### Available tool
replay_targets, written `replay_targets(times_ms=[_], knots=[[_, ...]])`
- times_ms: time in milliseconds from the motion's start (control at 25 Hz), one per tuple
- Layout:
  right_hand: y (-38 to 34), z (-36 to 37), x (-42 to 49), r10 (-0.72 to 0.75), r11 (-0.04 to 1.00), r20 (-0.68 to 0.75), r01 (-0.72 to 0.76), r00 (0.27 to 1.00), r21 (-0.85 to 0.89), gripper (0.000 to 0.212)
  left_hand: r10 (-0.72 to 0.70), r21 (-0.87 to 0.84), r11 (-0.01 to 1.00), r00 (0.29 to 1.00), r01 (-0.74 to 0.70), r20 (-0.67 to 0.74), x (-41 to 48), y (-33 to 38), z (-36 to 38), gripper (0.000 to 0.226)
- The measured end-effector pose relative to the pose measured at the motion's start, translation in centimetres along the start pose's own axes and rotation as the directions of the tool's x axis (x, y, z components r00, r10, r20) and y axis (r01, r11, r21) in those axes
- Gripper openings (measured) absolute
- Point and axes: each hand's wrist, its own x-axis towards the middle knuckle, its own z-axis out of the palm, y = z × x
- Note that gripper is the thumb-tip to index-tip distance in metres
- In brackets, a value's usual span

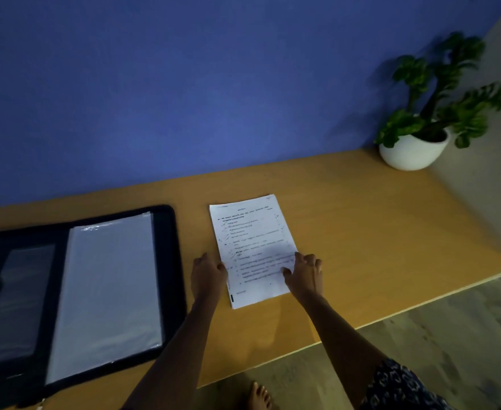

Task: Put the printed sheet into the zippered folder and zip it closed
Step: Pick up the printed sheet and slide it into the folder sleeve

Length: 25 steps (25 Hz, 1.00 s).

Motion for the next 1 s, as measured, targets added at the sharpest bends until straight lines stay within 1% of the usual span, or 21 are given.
replay_targets(times_ms=[120, 200, 360, 480, 520, 600, 640, 720, 800, 840, 920, 1000], knots=[[0.7, -0.6, 2.2, 0.104, 0.988, 0.026, -0.107, 0.994, 0.114, 0.061, -0.17, -0.11, 0.979, 0.985, 0.172, 0.027, 0.7, 2.6, 1.4, 0.035], [0.6, -0.5, 3.4, 0.137, 0.975, 0.047, -0.143, 0.989, 0.169, 0.058, -0.24, -0.131, 0.961, 0.97, 0.243, 0.035, 1.1, 3.9, 2.1, 0.038], [0.8, -0.3, 4.8, 0.192, 0.928, 0.091, -0.211, 0.977, 0.306, 0.049, -0.315, -0.085, 0.944, 0.948, 0.318, 0.047, 1.9, 5.0, 2.5, 0.046], [1.3, -0.3, 5.7, 0.213, 0.892, 0.15, -0.255, 0.965, 0.373, 0.046, -0.386, -0.084, 0.915, 0.916, 0.395, 0.108, 2.8, 4.8, 3.2, 0.064], [1.3, -0.1, 5.9, 0.215, 0.883, 0.167, -0.264, 0.962, 0.387, 0.044, -0.401, -0.086, 0.907, 0.908, 0.412, 0.121, 2.9, 4.8, 3.6, 0.065], [1.1, 0.0, 5.9, 0.214, 0.884, 0.184, -0.27, 0.959, 0.381, 0.041, -0.412, -0.077, 0.903, 0.903, 0.423, 0.123, 2.9, 4.9, 4.1, 0.055], [1.0, 0.2, 5.8, 0.215, 0.888, 0.18, -0.269, 0.96, 0.374, 0.041, -0.422, -0.077, 0.899, 0.899, 0.432, 0.117, 2.9, 4.9, 4.3, 0.052], [1.0, 0.5, 5.4, 0.204, 0.891, 0.144, -0.244, 0.968, 0.384, 0.04, -0.45, -0.104, 0.882, 0.886, 0.46, 0.11, 2.9, 4.9, 4.6, 0.054], [1.2, 0.7, 4.7, 0.153, 0.883, 0.1, -0.182, 0.983, 0.432, 0.034, -0.45, -0.181, 0.866, 0.885, 0.466, 0.123, 2.7, 5.0, 5.0, 0.053], [1.3, 0.8, 4.5, 0.122, 0.864, 0.09, -0.151, 0.988, 0.48, 0.03, -0.431, -0.249, 0.856, 0.891, 0.453, 0.141, 2.6, 5.0, 5.1, 0.048], [1.6, 0.5, 3.9, 0.052, 0.798, 0.088, -0.095, 0.995, 0.596, 0.023, -0.384, -0.425, 0.802, 0.907, 0.421, 0.174, 2.4, 4.9, 4.8, 0.035], [1.8, -0.1, 3.6, -0.025, 0.728, 0.055, -0.019, 0.998, 0.685, 0.019, -0.309, -0.56, 0.756, 0.939, 0.337, 0.149, 2.1, 4.5, 3.8, 0.029]])
